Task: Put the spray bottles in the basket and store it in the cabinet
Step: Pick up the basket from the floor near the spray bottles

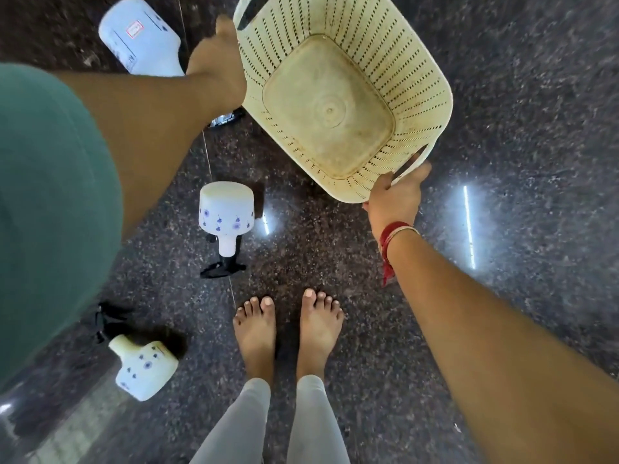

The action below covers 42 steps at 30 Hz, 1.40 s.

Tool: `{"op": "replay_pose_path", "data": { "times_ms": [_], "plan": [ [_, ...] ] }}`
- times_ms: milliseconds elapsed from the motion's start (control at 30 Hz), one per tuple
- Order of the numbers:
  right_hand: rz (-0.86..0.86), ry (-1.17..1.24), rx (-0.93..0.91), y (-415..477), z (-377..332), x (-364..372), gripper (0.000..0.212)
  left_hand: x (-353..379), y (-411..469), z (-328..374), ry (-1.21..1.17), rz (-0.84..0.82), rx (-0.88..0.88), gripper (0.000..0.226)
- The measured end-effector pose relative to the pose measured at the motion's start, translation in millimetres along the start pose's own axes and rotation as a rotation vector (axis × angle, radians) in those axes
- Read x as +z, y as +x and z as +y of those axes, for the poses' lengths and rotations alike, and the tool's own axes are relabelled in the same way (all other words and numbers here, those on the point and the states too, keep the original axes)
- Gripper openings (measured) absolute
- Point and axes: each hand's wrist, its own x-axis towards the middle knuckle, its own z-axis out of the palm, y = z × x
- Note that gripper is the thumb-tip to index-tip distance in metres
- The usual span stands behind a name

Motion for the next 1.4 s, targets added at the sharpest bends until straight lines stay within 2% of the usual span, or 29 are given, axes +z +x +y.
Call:
{"op": "replay_pose_path", "data": {
  "times_ms": [100, 200, 233, 300, 333, 367, 400, 500, 700, 967, 1133, 1300, 1400],
  "plan": [
    [-0.01, -0.015, -0.018, 2.1, -1.5, -2.4, 0.056, 7.0, -3.8, -2.0, 0.09, -0.015, 0.107, 0.044],
    [-0.03, -0.048, 0.0, 6.3, -5.6, -8.6, 0.054, 5.5, -14.0, 2.9, 0.074, 0.008, 0.113, 0.044],
    [-0.031, -0.058, 0.004, 7.5, -6.2, -10.6, 0.052, -18.6, 1.8, 6.0, 0.09, 0.007, 0.147, 0.043],
    [-0.022, -0.093, 0.002, 7.7, -6.9, -14.0, 0.049, -114.6, 34.8, 14.0, 0.055, 0.18, 0.103, 0.041],
    [-0.015, -0.106, -0.005, 7.3, -6.7, -15.2, 0.047, -165.8, 47.6, 25.8, -0.027, 0.244, 0.039, 0.045],
    [-0.008, -0.118, -0.016, 6.4, -6.2, -15.7, 0.045, -199.6, 53.8, 41.3, -0.211, 0.274, 0.008, 0.052],
    [-0.002, -0.13, -0.029, 5.0, -5.5, -15.9, 0.043, -208.6, 63.6, 35.9, -0.207, 0.43, -0.011, 0.056],
    [0.017, -0.151, -0.055, 3.5, -4.7, -15.5, 0.039, -202.9, 53.4, 28.3, -0.304, 0.523, 0.007, 0.058],
    [0.008, -0.165, -0.086, 7.5, -9.9, -18.0, 0.034, -194.2, 60.0, 22.3, -0.302, 0.58, 0.045, 0.059],
    [0.014, -0.104, -0.052, 12.8, -9.1, -16.5, 0.033, -188.5, 61.9, 24.4, -0.338, 0.6, 0.044, 0.047],
    [0.026, -0.131, -0.049, 14.0, -6.5, -16.1, 0.023, -184.9, 62.1, 17.6, -0.42, 0.596, 0.056, 0.042],
    [0.078, -0.203, -0.149, 14.0, -9.4, -18.5, 0.031, -182.5, 54.2, 7.6, -0.547, 0.589, 0.115, 0.029],
    [0.125, -0.196, -0.233, 10.5, -16.3, -23.1, 0.03, -176.0, 44.2, -1.2, -0.659, 0.627, 0.145, 0.03]
  ]
}}
